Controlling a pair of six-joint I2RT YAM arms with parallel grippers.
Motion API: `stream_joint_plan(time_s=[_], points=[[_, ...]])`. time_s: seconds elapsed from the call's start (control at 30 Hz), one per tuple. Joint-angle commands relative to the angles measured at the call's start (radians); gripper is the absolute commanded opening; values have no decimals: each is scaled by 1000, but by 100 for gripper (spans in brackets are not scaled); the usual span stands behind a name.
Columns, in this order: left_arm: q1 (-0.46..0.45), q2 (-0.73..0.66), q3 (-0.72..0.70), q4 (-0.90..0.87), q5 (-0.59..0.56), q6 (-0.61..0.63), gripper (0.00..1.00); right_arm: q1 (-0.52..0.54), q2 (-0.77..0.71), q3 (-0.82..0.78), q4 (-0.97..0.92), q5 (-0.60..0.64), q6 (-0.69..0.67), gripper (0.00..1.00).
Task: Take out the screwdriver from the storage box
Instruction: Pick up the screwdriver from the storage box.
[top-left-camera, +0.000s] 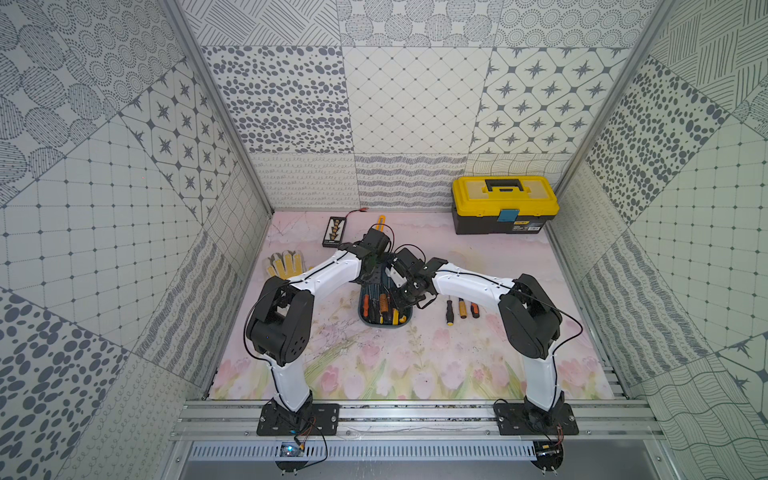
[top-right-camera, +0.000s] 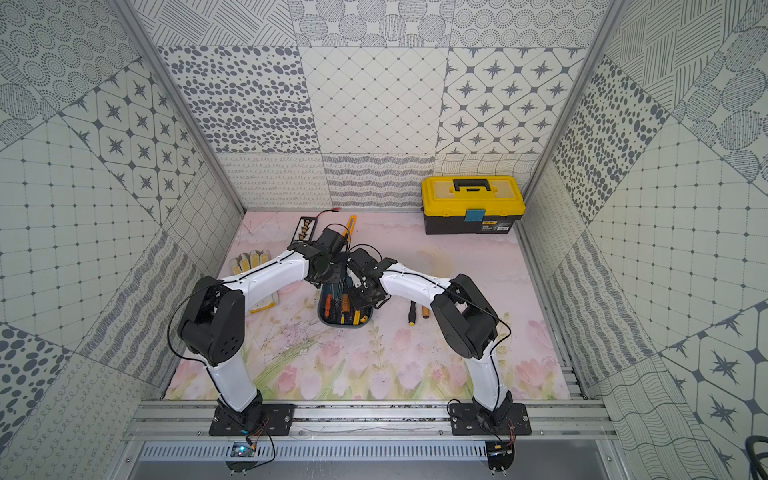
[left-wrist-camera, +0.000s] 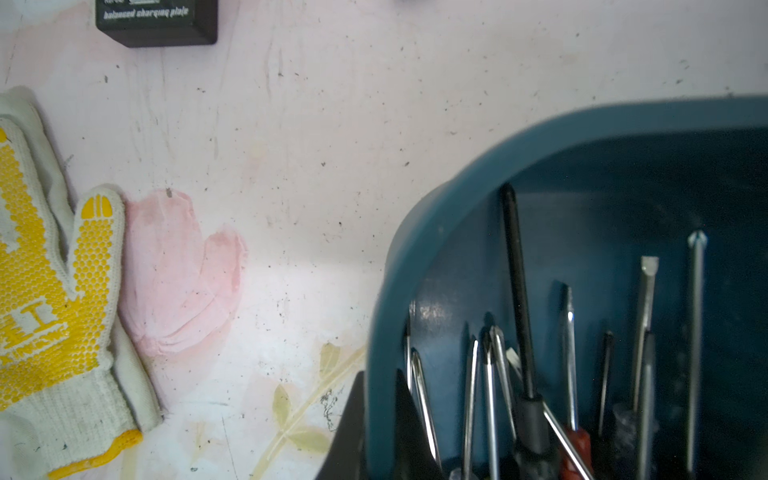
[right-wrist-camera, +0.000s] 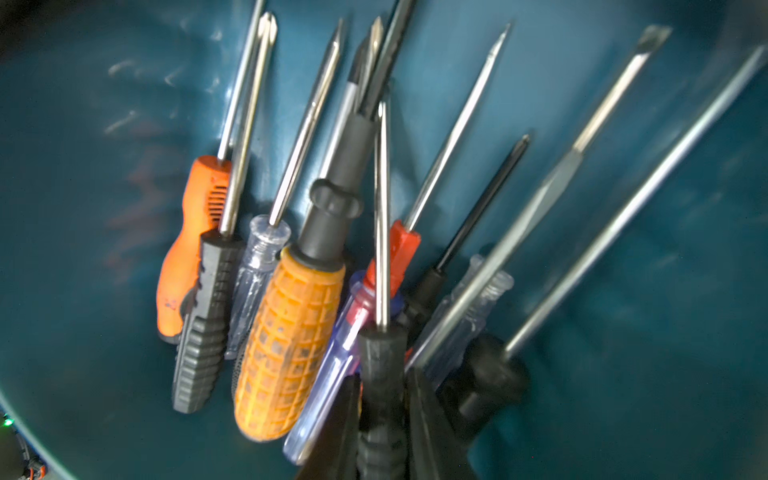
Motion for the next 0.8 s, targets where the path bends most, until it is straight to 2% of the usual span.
stream_joint_plan(time_s=[0.0, 0.1, 0.53, 0.77], points=[[10, 12, 25, 12, -33, -26, 0, 4, -70, -5, 41, 12, 17, 5], [14, 14, 25, 13, -29, -29, 0, 5, -111, -19, 58, 14, 22, 0], [16, 6, 24, 11, -43, -36, 0, -3, -274, -80, 57, 108, 48, 0], [16, 1, 23, 10, -43, -38, 0, -77, -414, -209, 53, 199, 74, 0]])
